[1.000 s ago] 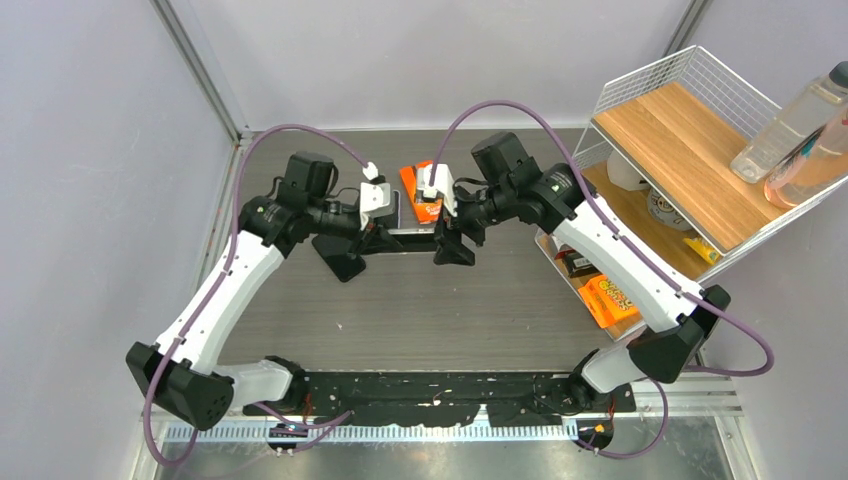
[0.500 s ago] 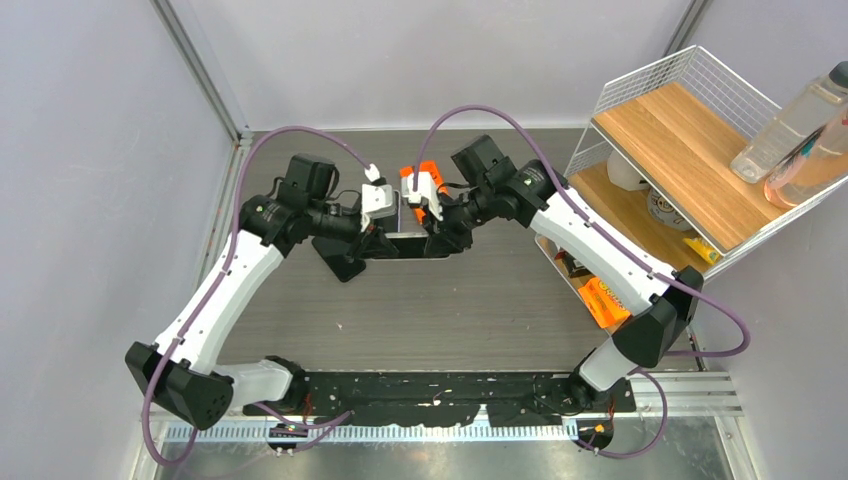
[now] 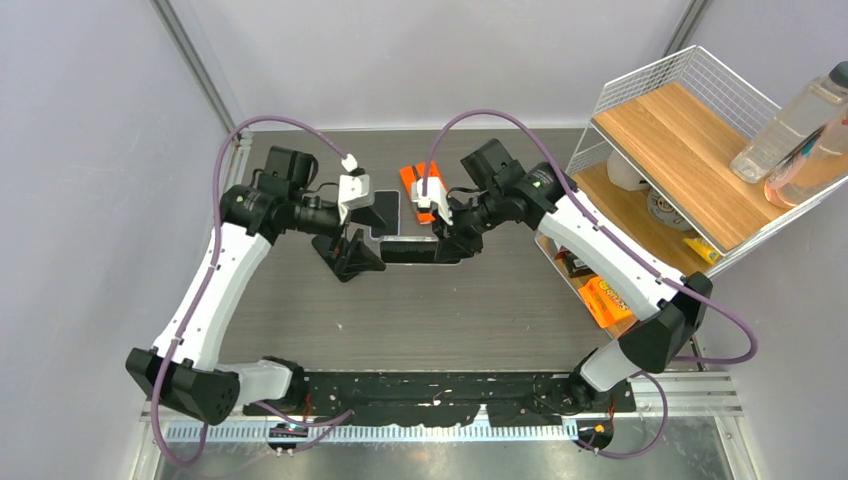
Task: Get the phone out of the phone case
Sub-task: Remove the phone case from the phone.
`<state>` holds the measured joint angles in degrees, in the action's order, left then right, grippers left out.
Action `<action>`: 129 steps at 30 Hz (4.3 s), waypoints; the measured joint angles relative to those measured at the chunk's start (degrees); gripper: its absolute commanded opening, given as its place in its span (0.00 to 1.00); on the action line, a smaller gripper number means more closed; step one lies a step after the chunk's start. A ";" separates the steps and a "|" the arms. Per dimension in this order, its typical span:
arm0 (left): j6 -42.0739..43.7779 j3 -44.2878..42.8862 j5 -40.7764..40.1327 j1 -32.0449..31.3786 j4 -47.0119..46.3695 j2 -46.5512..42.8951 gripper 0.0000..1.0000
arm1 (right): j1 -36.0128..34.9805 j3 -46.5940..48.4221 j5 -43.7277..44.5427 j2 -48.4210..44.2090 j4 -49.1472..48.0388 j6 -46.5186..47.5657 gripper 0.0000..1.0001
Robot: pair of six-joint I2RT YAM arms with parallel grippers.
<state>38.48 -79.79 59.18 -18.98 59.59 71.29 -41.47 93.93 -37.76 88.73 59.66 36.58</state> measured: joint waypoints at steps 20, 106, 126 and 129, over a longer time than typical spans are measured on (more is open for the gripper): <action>15.72 -9.57 2.36 -1.68 19.37 8.87 0.41 | 0.09 0.00 -2.03 -3.50 3.02 2.23 0.05; 38.62 -2.84 -15.34 -8.48 3.23 1.51 0.07 | -4.31 -2.38 -12.50 1.49 8.72 6.25 0.05; -2.49 6.99 -0.85 0.37 -3.61 -12.44 0.86 | 1.81 -2.97 -4.87 -5.22 3.32 0.55 0.05; -14.43 11.67 2.71 0.63 -12.74 -13.20 0.85 | 1.81 -2.97 -4.85 -5.22 3.32 0.42 0.05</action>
<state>24.05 -68.12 61.89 -18.35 46.85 58.08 -39.66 90.96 -42.61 83.50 62.98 36.99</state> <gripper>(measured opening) 0.854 0.203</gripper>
